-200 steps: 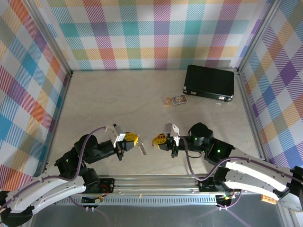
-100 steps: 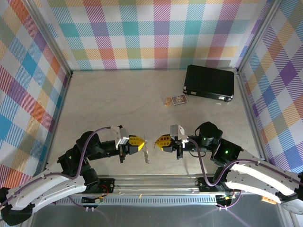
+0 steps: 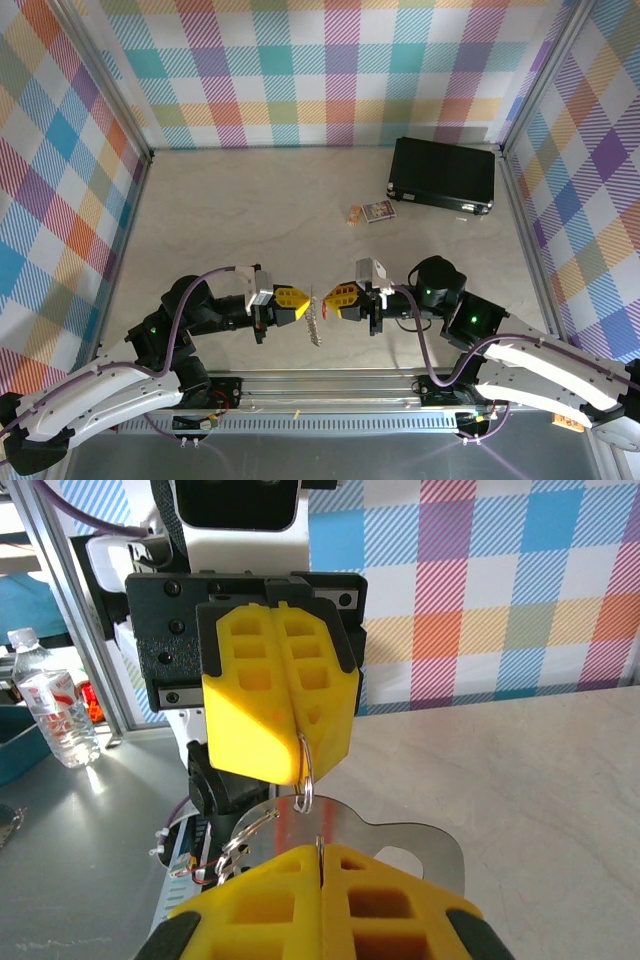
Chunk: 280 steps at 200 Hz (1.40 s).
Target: Put the keys on the keyring
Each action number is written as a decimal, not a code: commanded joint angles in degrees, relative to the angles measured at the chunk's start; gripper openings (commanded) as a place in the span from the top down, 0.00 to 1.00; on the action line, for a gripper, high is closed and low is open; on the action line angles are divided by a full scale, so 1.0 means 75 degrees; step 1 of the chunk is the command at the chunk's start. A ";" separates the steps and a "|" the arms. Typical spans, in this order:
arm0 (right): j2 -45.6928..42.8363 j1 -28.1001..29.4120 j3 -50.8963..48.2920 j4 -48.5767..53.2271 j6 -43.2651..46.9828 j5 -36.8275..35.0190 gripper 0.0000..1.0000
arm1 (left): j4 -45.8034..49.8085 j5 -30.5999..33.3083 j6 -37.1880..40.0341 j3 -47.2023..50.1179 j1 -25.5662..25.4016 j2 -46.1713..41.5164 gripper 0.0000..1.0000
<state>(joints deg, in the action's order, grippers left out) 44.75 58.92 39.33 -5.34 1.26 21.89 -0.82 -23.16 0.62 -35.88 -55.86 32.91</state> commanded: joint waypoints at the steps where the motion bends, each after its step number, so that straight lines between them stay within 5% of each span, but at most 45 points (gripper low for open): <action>1: -0.0081 0.0036 -0.0058 -0.0657 -0.0270 -0.0024 1.00 | -0.0617 -0.0216 -0.0098 0.0038 -0.0062 0.0006 1.00; 280: -0.0020 0.0042 -0.0229 -0.1221 -0.0648 0.0035 1.00 | -0.0723 -0.0182 -0.0097 0.0085 -0.0062 0.0047 1.00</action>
<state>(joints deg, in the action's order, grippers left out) 44.56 58.92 38.02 -11.57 -2.79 22.17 -3.20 -23.55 0.62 -35.77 -55.86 33.80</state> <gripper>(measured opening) 0.055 0.063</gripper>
